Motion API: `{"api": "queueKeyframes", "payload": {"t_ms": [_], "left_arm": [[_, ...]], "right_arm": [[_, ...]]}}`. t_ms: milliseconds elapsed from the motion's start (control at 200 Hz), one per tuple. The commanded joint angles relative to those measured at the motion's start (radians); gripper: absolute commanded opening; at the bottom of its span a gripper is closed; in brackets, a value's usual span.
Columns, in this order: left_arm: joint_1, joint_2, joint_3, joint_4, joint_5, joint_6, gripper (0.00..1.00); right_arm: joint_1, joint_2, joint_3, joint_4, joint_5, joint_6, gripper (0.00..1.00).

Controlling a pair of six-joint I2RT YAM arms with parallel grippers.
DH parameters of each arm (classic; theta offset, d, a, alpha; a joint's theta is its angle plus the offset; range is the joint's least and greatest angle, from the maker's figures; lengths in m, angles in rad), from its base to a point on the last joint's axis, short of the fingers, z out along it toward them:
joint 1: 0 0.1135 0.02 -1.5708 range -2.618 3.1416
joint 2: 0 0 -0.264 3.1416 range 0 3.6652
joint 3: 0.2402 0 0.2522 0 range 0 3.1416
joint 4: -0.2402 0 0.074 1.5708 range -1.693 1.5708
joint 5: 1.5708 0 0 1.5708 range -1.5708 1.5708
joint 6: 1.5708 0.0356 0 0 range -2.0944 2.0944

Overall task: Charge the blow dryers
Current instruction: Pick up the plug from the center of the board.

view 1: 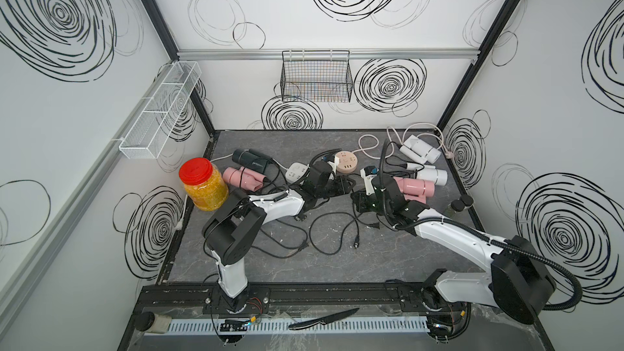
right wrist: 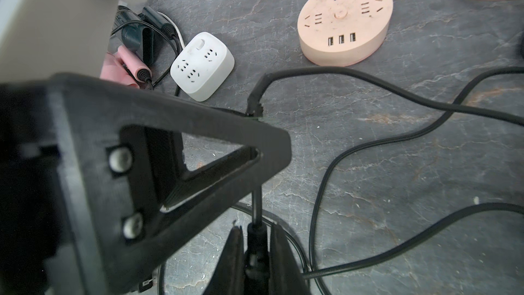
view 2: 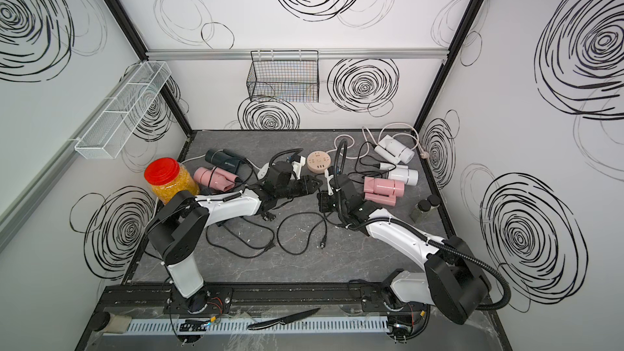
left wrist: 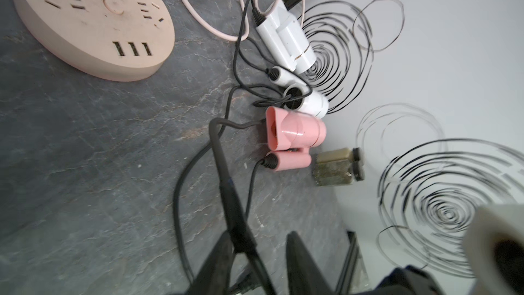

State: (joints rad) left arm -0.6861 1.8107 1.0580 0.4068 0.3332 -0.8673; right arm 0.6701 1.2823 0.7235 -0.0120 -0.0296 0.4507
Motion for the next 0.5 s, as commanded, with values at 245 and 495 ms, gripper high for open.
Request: {"api": "queueKeyframes", "payload": {"t_ms": [245, 495], "left_arm": [[0.004, -0.041, -0.019, 0.166, 0.07, 0.03, 0.06], [-0.051, -0.081, 0.026, -0.001, 0.018, 0.243, 0.06]], "right_arm": [[-0.059, -0.036, -0.036, 0.04, -0.101, 0.04, 0.37], [-0.176, -0.031, 0.011, -0.029, -0.356, 0.001, 0.42]]}}
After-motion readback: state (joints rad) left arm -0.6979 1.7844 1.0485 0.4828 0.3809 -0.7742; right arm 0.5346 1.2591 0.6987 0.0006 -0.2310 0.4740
